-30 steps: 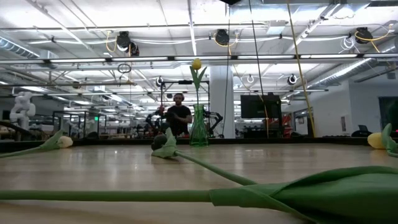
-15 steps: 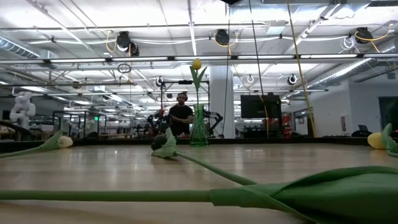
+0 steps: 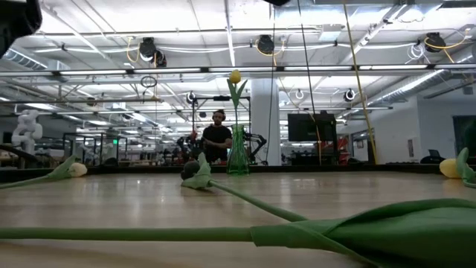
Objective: Sort flowers into vase by color
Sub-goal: Put the yellow flower into the green vase
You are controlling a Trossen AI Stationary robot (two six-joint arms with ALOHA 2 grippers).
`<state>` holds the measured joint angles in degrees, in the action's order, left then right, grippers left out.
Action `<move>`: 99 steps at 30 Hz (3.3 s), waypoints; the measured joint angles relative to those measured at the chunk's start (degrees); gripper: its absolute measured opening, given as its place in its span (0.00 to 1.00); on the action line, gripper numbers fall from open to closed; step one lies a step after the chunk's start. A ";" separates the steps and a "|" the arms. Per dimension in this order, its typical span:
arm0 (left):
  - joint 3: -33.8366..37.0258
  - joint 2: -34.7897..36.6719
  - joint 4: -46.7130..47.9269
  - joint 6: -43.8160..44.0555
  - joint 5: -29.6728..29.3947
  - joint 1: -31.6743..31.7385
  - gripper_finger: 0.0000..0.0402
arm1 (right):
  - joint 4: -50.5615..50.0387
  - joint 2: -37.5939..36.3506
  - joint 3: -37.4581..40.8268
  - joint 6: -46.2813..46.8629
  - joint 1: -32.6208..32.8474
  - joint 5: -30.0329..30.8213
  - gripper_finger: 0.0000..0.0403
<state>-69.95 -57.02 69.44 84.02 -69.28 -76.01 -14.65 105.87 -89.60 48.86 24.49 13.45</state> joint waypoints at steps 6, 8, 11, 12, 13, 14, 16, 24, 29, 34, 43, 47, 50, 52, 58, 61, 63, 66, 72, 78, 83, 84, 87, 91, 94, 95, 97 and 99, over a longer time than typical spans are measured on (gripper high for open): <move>0.00 7.17 -1.66 -14.00 2.39 5.22 0.29 | -1.38 0.02 0.01 7.79 -0.46 10.10 0.27; 0.00 8.42 -5.20 -21.82 4.24 7.47 0.29 | -3.76 0.01 0.00 10.80 -1.31 11.90 0.27; 0.00 9.80 -12.47 -34.90 7.65 10.96 0.29 | -9.12 0.04 0.00 16.66 -2.93 11.92 0.27; 0.00 10.11 -14.80 -39.09 9.20 12.26 0.29 | -10.71 0.04 0.00 18.70 -3.42 11.88 0.27; 0.00 10.37 -17.16 -43.04 10.76 13.61 0.29 | -12.18 0.04 0.00 20.42 -3.90 11.81 0.27; 0.00 10.58 -19.30 -46.81 12.17 15.12 0.29 | -13.41 0.04 0.00 21.84 -4.34 11.79 0.27; 0.00 10.96 -23.20 -53.37 15.45 18.28 0.29 | -14.82 0.04 0.00 23.71 -5.11 11.78 0.27; 0.00 8.83 -35.13 -69.74 40.99 33.74 0.29 | -17.90 0.04 0.00 31.80 -7.79 5.78 0.27; 0.07 5.51 -34.00 -72.62 52.38 43.71 0.29 | -27.46 0.04 0.00 43.12 -8.48 0.68 0.27; 0.07 4.16 -34.55 -76.85 61.76 53.24 0.29 | -35.62 0.04 0.00 54.57 -5.41 -3.27 0.27; 0.07 4.82 -34.61 -80.14 77.26 70.82 0.29 | -39.82 0.04 0.00 77.65 6.59 -3.21 0.27; 0.07 3.77 -34.55 -80.46 82.95 77.26 0.29 | -41.90 0.04 0.00 85.60 11.26 -3.37 0.27; 0.07 3.19 -34.69 -80.64 86.63 81.00 0.29 | -44.72 0.04 0.00 86.16 12.81 -4.42 0.27; 0.07 3.10 -34.64 -81.49 87.96 82.87 0.29 | -47.79 0.04 0.00 86.12 13.02 -4.65 0.27; 0.07 2.98 -34.65 -81.90 88.51 87.52 0.29 | -59.97 0.04 0.00 85.87 12.85 -7.36 0.27; 0.07 2.98 -34.11 -81.80 89.30 89.06 0.29 | -68.02 0.04 0.00 85.81 12.85 -9.24 0.27; 0.07 2.98 -33.26 -81.76 89.72 89.53 0.29 | -74.28 0.02 0.00 86.09 12.83 -9.30 0.27; 0.07 2.98 -32.08 -81.53 89.79 89.66 0.29 | -74.54 -0.89 2.38 85.90 11.81 -8.07 0.27; 0.07 2.98 -31.61 -81.40 89.63 89.65 0.29 | -65.53 -6.16 18.09 85.50 8.65 -7.42 0.27; 0.07 3.00 -31.62 -81.32 88.68 89.66 0.29 | -47.03 -14.45 36.23 85.93 4.74 -5.78 0.27; 0.07 2.98 -31.62 -79.87 85.90 89.66 0.29 | -43.01 -19.54 45.32 85.71 1.17 -4.79 0.27; 0.07 2.98 -31.60 -79.87 85.17 89.66 0.29 | -42.12 -20.42 46.69 85.49 0.52 -3.93 0.27; 0.07 2.98 -31.60 -79.85 83.09 89.64 0.29 | -39.47 -22.54 50.38 84.87 -1.37 -2.90 0.27; 0.07 2.98 -31.62 -79.84 80.31 89.66 0.29 | -33.96 -23.47 55.66 81.06 -3.37 -2.50 0.22; 0.07 2.98 -31.63 -79.85 77.96 89.66 0.29 | -30.13 -23.86 57.73 76.74 -4.14 -0.95 0.10; 0.07 2.98 -31.72 -79.83 76.96 89.66 0.29 | -29.81 -23.85 57.76 75.48 -4.16 0.43 0.06; 0.07 2.98 -32.10 -79.65 74.89 90.18 0.29 | -30.33 -24.34 57.33 72.82 -4.37 2.97 0.03; 0.07 2.84 -32.20 -78.57 73.50 91.40 0.29 | -31.12 -25.56 56.64 71.05 -5.16 7.30 0.03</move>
<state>-69.89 -54.18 37.24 5.45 4.22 15.39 -45.77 80.30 -32.96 119.91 19.33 20.75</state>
